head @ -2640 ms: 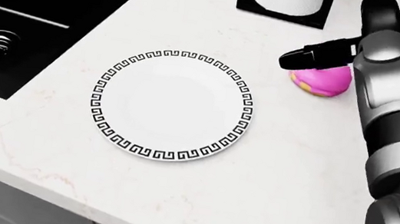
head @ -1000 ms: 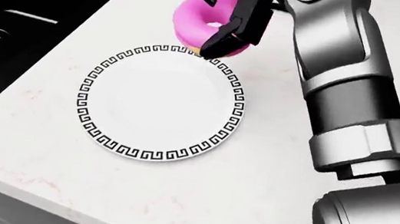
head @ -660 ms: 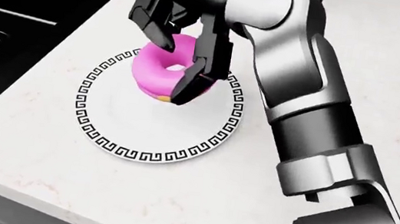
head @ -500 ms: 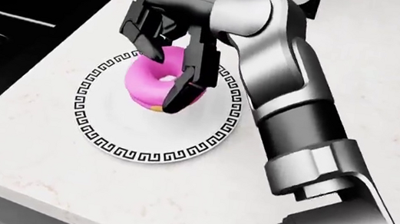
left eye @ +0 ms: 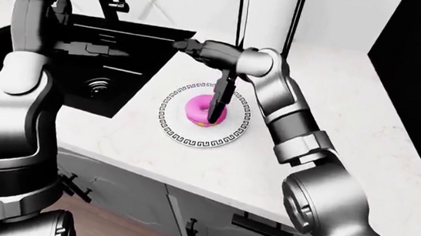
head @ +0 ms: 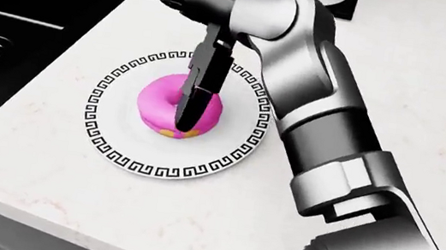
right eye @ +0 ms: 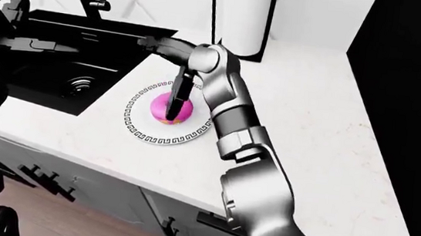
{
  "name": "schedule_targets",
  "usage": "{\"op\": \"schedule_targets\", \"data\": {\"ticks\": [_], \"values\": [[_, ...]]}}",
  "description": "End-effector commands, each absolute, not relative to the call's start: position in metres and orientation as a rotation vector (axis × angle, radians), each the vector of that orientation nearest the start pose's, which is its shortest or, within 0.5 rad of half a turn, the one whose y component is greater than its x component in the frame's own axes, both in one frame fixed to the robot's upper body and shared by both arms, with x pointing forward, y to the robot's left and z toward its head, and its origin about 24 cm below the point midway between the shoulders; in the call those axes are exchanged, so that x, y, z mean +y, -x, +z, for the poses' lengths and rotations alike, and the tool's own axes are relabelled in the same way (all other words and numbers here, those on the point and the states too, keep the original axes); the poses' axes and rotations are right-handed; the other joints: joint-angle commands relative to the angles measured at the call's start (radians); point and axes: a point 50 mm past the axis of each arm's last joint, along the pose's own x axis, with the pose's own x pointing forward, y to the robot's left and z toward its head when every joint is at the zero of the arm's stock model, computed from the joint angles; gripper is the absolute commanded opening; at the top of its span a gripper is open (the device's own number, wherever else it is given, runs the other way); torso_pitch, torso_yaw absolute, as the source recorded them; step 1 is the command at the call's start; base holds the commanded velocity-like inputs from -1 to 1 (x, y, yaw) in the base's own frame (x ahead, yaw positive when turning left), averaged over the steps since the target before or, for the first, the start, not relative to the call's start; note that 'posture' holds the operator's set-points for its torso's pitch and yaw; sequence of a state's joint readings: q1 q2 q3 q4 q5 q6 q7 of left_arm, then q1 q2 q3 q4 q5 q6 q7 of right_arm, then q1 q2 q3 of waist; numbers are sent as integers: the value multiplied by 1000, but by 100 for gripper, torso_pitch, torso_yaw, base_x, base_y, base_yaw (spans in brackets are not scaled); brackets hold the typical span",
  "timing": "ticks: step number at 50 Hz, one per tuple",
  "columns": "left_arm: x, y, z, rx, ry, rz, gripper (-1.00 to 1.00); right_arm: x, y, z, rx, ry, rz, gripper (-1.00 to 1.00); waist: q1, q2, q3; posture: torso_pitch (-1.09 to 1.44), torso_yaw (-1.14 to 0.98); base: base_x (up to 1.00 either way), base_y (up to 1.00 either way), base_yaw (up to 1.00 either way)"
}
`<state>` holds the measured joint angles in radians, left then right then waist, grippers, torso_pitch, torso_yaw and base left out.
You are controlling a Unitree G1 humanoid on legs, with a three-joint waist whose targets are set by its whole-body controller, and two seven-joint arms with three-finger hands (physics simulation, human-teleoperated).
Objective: Place the pastries on the plates.
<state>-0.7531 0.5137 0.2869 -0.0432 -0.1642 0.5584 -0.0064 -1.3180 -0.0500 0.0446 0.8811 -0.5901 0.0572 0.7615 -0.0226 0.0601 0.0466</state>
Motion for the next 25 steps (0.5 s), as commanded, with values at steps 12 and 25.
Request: {"op": "schedule_targets", "data": {"ticks": [12, 25], "values": [[252, -321, 303, -424, -192, 216, 100, -61, -407, 345, -241, 430, 336, 100, 8, -2, -28, 0, 0, 0, 0, 0], [256, -315, 303, -423, -199, 226, 100, -86, -403, 359, -342, 220, 166, 100, 7, -9, -41, 0, 0, -1, 4, 0]]}}
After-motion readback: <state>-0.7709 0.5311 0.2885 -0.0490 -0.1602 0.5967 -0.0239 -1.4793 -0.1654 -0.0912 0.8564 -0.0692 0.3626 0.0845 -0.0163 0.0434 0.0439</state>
